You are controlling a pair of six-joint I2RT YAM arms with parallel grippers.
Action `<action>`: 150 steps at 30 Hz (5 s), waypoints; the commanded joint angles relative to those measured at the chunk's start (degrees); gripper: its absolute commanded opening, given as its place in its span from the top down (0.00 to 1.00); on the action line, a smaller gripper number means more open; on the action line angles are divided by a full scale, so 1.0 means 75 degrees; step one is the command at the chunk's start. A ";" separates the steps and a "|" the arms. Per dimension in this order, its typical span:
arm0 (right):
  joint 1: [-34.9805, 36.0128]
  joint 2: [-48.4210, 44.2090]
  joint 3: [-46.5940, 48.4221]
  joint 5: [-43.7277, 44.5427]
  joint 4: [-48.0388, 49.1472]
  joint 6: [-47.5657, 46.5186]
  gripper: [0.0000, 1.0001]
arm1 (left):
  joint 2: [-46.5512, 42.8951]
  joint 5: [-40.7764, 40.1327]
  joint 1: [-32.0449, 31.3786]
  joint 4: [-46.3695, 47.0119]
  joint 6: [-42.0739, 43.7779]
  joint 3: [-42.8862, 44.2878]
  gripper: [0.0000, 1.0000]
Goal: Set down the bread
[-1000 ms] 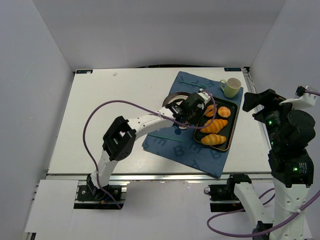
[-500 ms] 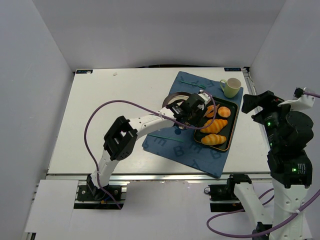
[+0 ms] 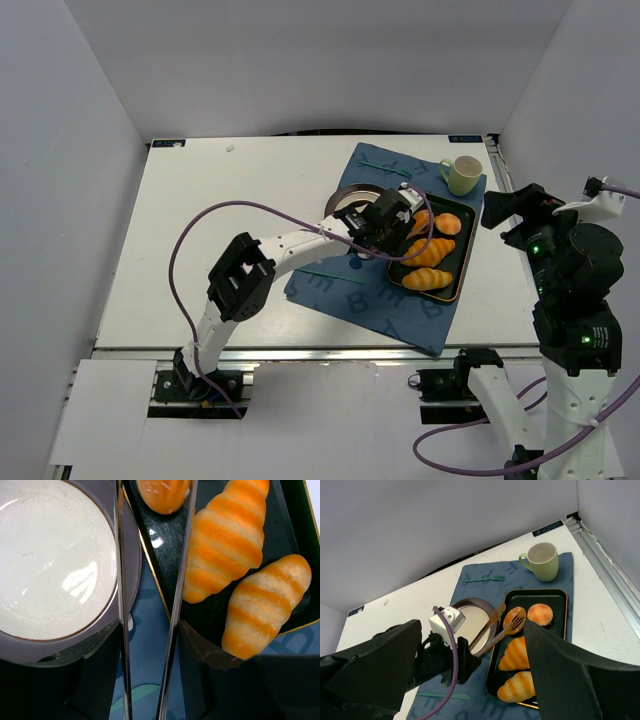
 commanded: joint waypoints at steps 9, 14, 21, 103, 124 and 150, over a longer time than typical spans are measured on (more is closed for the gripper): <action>0.0009 -0.0148 -0.0117 -0.0078 0.0251 0.0095 0.11 | -0.0392 0.0089 -0.0132 -0.0208 -0.0041 0.0180 0.62; 0.0021 -0.0183 -0.0164 -0.0136 0.0263 0.0107 0.11 | -0.0486 -0.0180 -0.0144 -0.0208 0.0029 0.0391 0.75; 0.0009 -0.0207 -0.0199 -0.0160 0.0298 0.0107 0.11 | -0.0322 -0.0403 -0.0132 -0.0829 0.0217 0.1762 0.75; 0.0009 -0.0195 -0.1453 -0.0945 0.1211 0.0213 0.12 | -0.2985 -0.0404 0.3500 0.0894 0.0392 -0.1674 0.40; 0.0009 0.0484 -0.2625 -0.1331 0.2559 -0.0280 0.12 | 0.1365 0.0991 0.4251 0.1737 0.0978 0.0602 0.39; 0.0009 0.0895 -0.1536 -0.1881 0.1741 -0.0549 0.11 | -0.1115 -0.0310 0.4626 0.0357 0.1201 0.1071 0.02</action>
